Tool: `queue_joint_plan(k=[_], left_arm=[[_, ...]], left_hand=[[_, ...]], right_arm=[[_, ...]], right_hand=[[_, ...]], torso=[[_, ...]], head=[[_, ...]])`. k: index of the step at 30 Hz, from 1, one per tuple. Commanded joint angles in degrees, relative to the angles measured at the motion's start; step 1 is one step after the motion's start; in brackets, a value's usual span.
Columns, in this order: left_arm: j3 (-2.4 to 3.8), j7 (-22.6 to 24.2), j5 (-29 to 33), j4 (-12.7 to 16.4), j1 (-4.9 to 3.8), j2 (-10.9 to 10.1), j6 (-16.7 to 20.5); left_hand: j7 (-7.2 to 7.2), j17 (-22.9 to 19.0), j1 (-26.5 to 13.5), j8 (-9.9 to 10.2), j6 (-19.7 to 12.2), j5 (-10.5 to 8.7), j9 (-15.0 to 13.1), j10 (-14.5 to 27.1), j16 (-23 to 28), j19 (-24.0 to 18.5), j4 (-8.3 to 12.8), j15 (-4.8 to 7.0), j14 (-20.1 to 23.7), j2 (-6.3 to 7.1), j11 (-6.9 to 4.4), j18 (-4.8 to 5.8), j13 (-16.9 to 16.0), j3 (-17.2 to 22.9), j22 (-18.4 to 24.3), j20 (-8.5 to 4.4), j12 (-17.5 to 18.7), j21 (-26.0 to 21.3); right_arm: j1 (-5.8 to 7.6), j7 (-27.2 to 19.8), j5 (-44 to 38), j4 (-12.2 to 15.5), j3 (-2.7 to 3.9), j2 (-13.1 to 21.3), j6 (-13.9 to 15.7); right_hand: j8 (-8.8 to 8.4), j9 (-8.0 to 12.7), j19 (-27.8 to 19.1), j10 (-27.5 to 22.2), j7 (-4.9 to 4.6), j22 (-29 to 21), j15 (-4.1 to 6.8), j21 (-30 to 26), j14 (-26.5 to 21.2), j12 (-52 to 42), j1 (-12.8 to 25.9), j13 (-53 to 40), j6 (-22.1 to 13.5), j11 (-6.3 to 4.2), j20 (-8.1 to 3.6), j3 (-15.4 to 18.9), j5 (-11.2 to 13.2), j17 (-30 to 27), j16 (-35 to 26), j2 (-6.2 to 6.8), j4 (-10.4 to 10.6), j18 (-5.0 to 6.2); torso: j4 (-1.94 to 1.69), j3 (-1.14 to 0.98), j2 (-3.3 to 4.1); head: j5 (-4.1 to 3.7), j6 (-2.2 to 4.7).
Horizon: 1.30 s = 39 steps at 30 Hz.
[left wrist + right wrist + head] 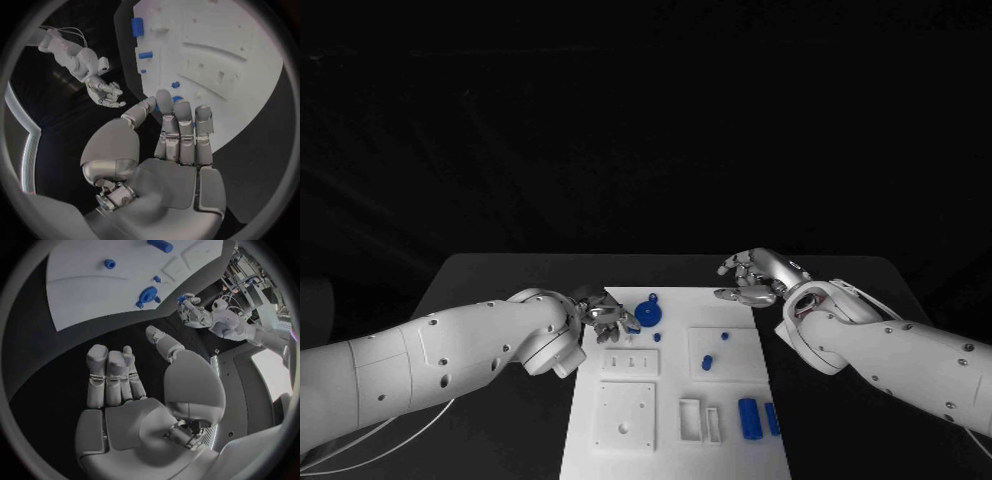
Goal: Assemble the parts on the task board
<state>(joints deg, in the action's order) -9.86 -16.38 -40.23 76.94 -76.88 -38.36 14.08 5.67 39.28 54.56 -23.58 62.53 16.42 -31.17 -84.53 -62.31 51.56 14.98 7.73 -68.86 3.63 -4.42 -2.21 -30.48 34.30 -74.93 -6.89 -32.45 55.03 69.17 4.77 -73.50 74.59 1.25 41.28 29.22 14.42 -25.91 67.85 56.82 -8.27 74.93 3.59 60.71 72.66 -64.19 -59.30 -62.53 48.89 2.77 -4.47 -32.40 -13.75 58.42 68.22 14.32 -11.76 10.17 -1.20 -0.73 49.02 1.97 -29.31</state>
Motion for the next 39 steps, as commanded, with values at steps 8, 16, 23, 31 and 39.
queue_joint_plan(k=[8, 16, 23, 31, 39], left_arm=[[-1.78, -2.77, -11.84, 1.51, 1.82, -0.52, 4.45], [-2.07, -4.25, -15.44, 1.25, 3.54, 0.30, 4.04], [-2.06, -4.03, -15.65, 0.74, 4.01, 0.98, 2.96], [-2.08, -4.37, -15.95, -0.21, 4.36, 1.75, 1.49], [-2.08, -4.27, -16.41, -0.80, 5.30, 2.43, 1.33]], left_hand=[[-5.59, 2.41, 0.73, 1.34, 6.31, 0.63, -9.60, 0.19, -6.52, 1.76, 0.05, 2.44, -1.12, 0.72, -1.70, -0.12, -5.13, 0.25, -0.96, -7.43, -10.22, 2.80], [-6.10, 2.45, 0.46, 1.56, 7.22, 0.50, -10.57, 1.05, -8.22, 3.41, -0.33, 3.85, -1.89, 0.81, -2.28, -0.46, -7.11, 0.39, -0.94, -8.06, -14.00, 3.75], [-6.30, 2.22, 0.15, 1.82, 7.76, 0.48, -11.26, 1.66, -9.09, 3.67, -0.39, 4.15, -2.04, 0.76, -2.46, -0.49, -7.80, 0.43, -0.97, -8.25, -15.84, 4.11], [-6.39, 2.13, -0.06, 1.90, 8.05, -0.52, -11.59, 1.82, -9.57, 3.77, -0.53, 4.27, -2.10, 0.60, -2.58, -0.52, -8.00, 0.36, -1.01, -8.34, -16.63, 4.32], [-6.44, 2.10, -0.11, 1.92, 8.19, -0.40, -11.73, 1.87, -9.80, 3.82, -0.55, 4.33, -2.13, 0.56, -2.63, -0.53, -8.07, 0.36, -1.04, -8.38, -16.97, 4.45]], right_arm=[[-0.02, -3.95, 5.19, -0.06, 0.30, 0.36, 2.21], [0.00, -3.84, 5.20, -0.14, 0.36, 0.49, 2.24], [0.00, -3.63, 5.21, -0.13, 0.36, 0.61, 1.88], [0.00, -3.54, 5.17, -0.02, 0.37, 0.61, 1.77], [0.00, -3.51, 5.15, 0.00, 0.37, 0.56, 1.68]], right_hand=[[0.14, -0.01, -0.16, -0.07, -0.94, 0.24, 0.09, -0.32, -0.29, 0.21, 0.54, 0.36, -1.01, -0.10, 0.08, 0.81, -0.50, -0.12, -0.35, -0.59, 0.57, 4.83], [0.11, 0.01, -0.14, -0.05, -0.95, 0.25, 0.08, -0.39, -0.25, 0.19, 0.74, 0.52, -1.08, -0.09, 0.08, 1.06, -0.88, -0.15, -0.37, -0.73, 0.73, 4.83], [0.12, 0.02, -0.11, -0.06, -0.95, 0.26, 0.08, -0.46, -0.22, 0.16, 0.77, 0.69, -1.10, -0.09, 0.05, 1.28, -0.57, -0.18, -0.40, -0.92, 0.78, 4.83], [0.12, 0.06, -0.12, -0.12, -0.96, 0.28, 0.07, -0.58, -0.23, 0.13, 0.90, 0.89, -1.15, -0.08, 0.04, 1.49, 0.09, -0.20, -0.45, -1.04, 0.98, 4.83], [0.12, 0.06, -0.12, -0.12, -0.96, 0.28, 0.07, -0.59, -0.23, 0.13, 0.88, 0.92, -1.15, -0.08, 0.04, 1.48, 0.13, -0.21, -0.46, -1.08, 1.00, 4.83]], torso=[[0.01, -0.72, -0.57], [0.09, -0.93, -0.51], [0.01, -0.72, -0.54], [-0.06, -0.69, -0.53], [0.06, -0.47, -0.25]], head=[[0.37, -1.43], [0.52, -2.16], [0.79, -2.86], [0.78, -3.23], [0.93, -3.16]])
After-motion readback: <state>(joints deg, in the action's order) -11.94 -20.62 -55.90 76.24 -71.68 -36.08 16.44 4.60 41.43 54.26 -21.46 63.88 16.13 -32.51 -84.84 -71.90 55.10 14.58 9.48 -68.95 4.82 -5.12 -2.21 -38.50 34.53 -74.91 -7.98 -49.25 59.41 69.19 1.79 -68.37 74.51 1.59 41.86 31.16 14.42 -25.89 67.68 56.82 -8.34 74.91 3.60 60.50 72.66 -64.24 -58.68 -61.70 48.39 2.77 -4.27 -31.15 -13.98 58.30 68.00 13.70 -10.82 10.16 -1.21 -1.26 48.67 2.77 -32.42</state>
